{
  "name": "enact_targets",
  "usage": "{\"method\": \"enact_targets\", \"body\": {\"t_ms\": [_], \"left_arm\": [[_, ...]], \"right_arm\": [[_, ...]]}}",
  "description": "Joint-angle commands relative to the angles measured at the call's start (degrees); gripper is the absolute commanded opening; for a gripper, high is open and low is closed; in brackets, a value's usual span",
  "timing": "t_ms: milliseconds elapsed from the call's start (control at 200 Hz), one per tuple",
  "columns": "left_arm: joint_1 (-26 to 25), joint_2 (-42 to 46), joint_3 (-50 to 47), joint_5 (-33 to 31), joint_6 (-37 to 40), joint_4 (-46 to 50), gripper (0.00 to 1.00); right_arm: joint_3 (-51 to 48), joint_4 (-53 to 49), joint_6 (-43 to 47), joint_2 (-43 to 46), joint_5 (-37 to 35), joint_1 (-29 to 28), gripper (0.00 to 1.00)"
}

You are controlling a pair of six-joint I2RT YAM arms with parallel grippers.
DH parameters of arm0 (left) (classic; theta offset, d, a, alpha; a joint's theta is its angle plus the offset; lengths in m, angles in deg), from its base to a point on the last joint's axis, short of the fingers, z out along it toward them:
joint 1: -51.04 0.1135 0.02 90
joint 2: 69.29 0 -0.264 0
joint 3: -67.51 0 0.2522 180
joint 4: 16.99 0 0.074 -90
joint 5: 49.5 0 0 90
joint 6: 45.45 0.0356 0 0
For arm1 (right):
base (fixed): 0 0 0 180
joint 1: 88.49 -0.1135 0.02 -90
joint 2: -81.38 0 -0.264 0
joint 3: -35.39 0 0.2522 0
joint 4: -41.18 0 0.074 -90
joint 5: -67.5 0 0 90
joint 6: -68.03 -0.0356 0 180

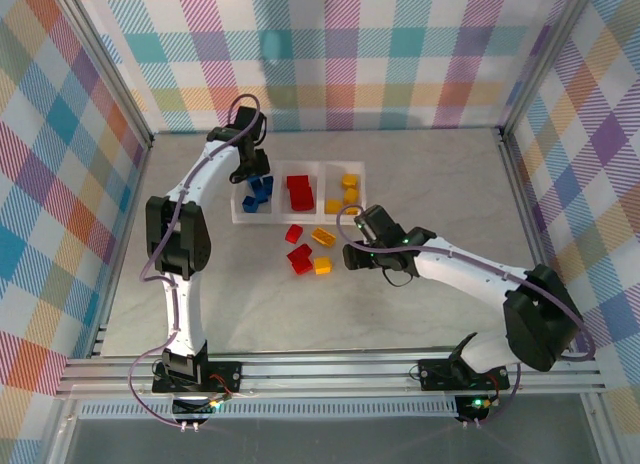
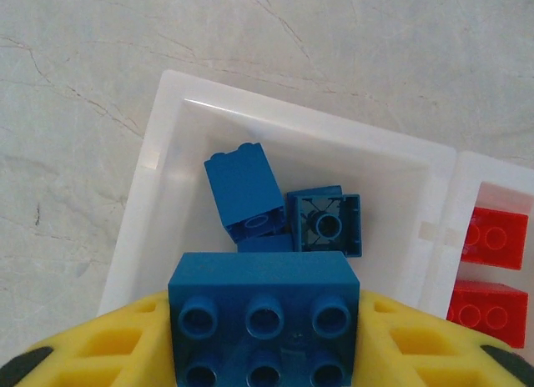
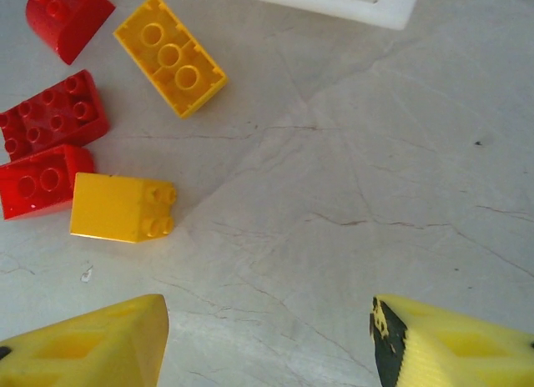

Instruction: Sort the legos into containers by color

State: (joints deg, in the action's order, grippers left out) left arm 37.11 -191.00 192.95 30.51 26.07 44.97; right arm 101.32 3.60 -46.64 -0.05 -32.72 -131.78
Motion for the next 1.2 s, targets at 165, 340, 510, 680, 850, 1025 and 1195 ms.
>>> {"method": "enact_targets", "body": {"t_ms": [165, 340, 510, 680, 850, 1025, 1195], "left_arm": [[0.4, 6.8, -7.3, 0.3, -0.3, -0.9, 0.64], [0.1, 17.1, -18.3, 1.0, -2.5, -3.7, 0.66], [-1.7, 29.7, -33.3, 0.7, -6.3, -7.7, 0.67], [-5.2, 40.6, -42.8, -1.8, -9.9, -7.0, 0.67], [-8.4, 48.4, -47.6, -4.0, -12.5, -5.4, 0.67], [-10.1, 50.0, -47.2, -4.9, -12.3, -3.3, 0.67], [-11.6, 49.7, -46.7, -4.8, -12.0, -3.3, 0.67]], "right_arm": [[2.6, 1.5, -0.2, -3.9, 0.4, -3.8, 0.67], [5.7, 1.4, -0.2, -8.1, 0.5, -5.9, 0.68], [9.4, 0.9, -0.3, -12.1, 0.0, -7.6, 0.68], [12.3, 0.0, -1.7, -15.5, -1.2, -8.7, 0.68], [16.2, -2.8, -5.0, -19.9, -4.4, -9.6, 0.67], [18.3, -2.9, -6.4, -23.5, -5.1, -9.9, 0.66], [19.0, -2.5, -6.1, -25.2, -4.4, -10.0, 0.63]]}}
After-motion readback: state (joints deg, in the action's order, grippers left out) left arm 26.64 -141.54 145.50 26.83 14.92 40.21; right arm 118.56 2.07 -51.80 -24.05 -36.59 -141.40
